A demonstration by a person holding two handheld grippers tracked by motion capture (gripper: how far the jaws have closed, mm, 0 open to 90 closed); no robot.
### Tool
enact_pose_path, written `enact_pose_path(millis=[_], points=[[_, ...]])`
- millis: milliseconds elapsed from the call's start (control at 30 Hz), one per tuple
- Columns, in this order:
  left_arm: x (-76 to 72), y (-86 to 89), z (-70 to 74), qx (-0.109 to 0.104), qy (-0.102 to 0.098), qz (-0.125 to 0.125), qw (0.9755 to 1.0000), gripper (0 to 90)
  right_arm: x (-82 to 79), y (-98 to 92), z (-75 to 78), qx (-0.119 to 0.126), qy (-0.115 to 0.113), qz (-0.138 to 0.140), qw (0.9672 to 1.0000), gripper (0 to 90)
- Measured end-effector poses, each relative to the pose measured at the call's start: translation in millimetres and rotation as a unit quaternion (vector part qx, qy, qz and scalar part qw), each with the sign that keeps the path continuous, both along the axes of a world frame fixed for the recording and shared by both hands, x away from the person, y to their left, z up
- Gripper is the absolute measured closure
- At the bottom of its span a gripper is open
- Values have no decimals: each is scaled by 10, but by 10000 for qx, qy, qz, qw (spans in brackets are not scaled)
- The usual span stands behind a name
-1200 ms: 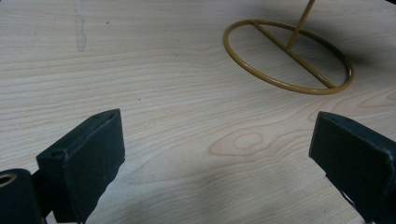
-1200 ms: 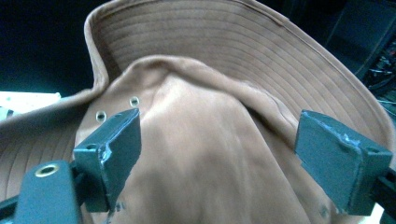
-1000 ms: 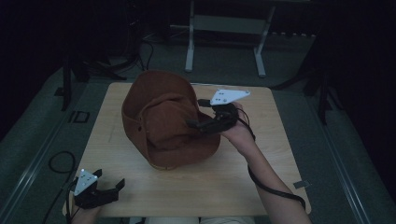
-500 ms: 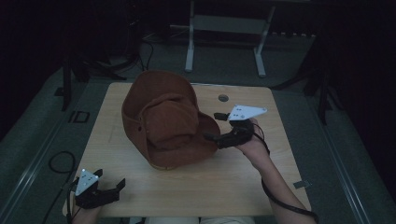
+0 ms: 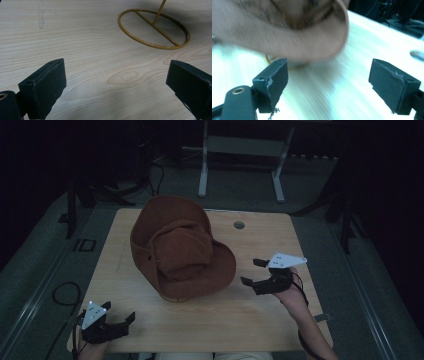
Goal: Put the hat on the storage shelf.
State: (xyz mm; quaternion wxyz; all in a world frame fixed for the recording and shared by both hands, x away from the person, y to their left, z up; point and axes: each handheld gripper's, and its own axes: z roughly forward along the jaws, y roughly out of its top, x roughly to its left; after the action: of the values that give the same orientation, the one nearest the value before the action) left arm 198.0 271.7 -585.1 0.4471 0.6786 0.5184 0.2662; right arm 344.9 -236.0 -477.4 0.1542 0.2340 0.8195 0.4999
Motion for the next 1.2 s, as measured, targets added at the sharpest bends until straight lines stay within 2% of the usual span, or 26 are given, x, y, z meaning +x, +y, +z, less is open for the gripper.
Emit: enact_pose_path(millis=[100,333,467,767,967,1200], points=[[-2,-5,5,19,-3,-10,10000,34,-12,-119,-157,79,143,-126,9998,158],[-7,-23,14,18,-25,-10,10000,34,-80,-263,-507,-66,390,-115,9991,157],[-6,-30,15,22,-46,-35,10000,34,-122,-332,-658,-131,513,-124,9985,157],[-14,-23,20,-2,-50,-28,10000,34,-223,-536,-835,-228,487,-129,9985,145],[-17,-23,22,-11,-57,-17,10000,34,-290,-662,-900,-375,516,-277,9976,145],[-21,-16,22,-22,-69,-17,10000,34,-369,-809,-921,-523,413,-469,9967,141]])
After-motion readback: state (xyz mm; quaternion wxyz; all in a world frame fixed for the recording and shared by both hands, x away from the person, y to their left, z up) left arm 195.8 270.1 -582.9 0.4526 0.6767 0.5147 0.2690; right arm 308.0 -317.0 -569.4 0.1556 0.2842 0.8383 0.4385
